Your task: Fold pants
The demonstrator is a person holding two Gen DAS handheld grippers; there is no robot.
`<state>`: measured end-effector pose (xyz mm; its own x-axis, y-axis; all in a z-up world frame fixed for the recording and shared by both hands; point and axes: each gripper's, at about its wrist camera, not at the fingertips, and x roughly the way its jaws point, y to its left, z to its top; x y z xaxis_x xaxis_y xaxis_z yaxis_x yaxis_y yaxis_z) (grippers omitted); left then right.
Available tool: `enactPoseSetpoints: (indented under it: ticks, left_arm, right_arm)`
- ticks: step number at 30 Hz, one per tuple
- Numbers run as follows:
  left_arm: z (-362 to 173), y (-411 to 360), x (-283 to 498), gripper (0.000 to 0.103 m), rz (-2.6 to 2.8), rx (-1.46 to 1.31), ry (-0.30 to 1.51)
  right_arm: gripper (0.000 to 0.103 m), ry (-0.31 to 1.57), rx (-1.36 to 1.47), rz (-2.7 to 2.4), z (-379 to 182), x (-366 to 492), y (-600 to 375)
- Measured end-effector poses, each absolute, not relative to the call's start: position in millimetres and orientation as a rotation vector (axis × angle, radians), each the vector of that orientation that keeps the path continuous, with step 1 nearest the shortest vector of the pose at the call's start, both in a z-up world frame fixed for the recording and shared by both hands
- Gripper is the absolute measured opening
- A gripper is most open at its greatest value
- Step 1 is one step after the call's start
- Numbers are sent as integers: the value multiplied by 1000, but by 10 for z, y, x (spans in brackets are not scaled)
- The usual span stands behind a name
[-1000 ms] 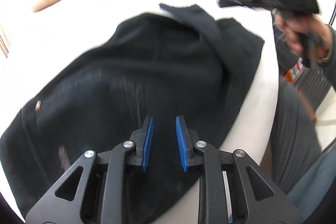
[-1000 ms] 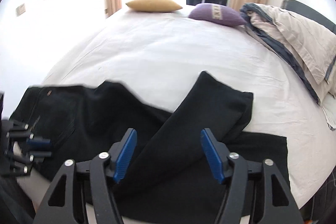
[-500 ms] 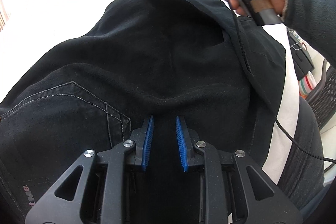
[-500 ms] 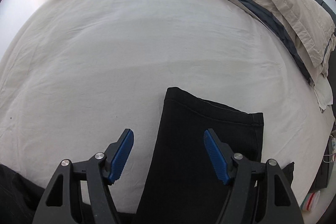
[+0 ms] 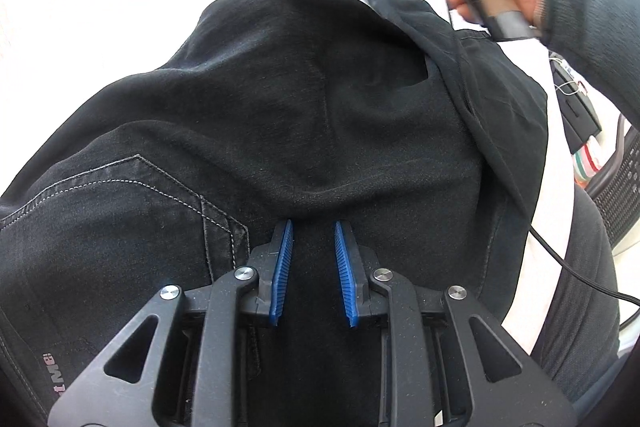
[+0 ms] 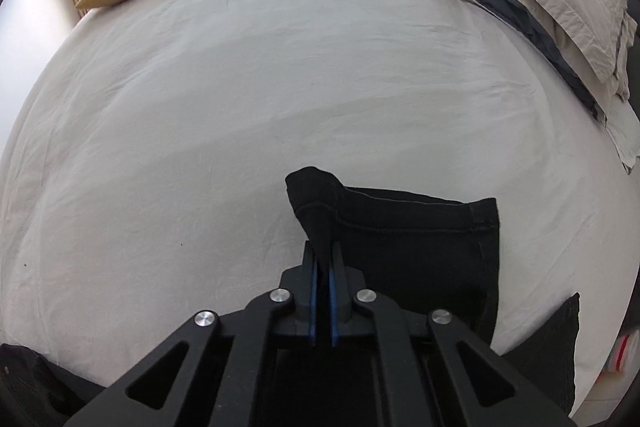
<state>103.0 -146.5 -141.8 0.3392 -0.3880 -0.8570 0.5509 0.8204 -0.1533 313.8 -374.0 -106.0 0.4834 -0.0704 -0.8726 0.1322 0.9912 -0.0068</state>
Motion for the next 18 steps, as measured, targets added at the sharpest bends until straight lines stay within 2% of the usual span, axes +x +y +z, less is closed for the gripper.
enactPoseSetpoints:
  ticks: [9,12,18]
  left_arm:
    - [-1403,-1455,1053,21,-591,143,1106]
    - [-1381,-1480,1074,21,-571,148,1117]
    - [-1340,-1594,1088,21,-527,179,1137]
  right_arm:
    - [4,763,349,-244,-421,1903,-4892]
    - [4,730,469,-317,-555,1421,-5346]
    - [4,736,710,-404,-1192,755,-5900]
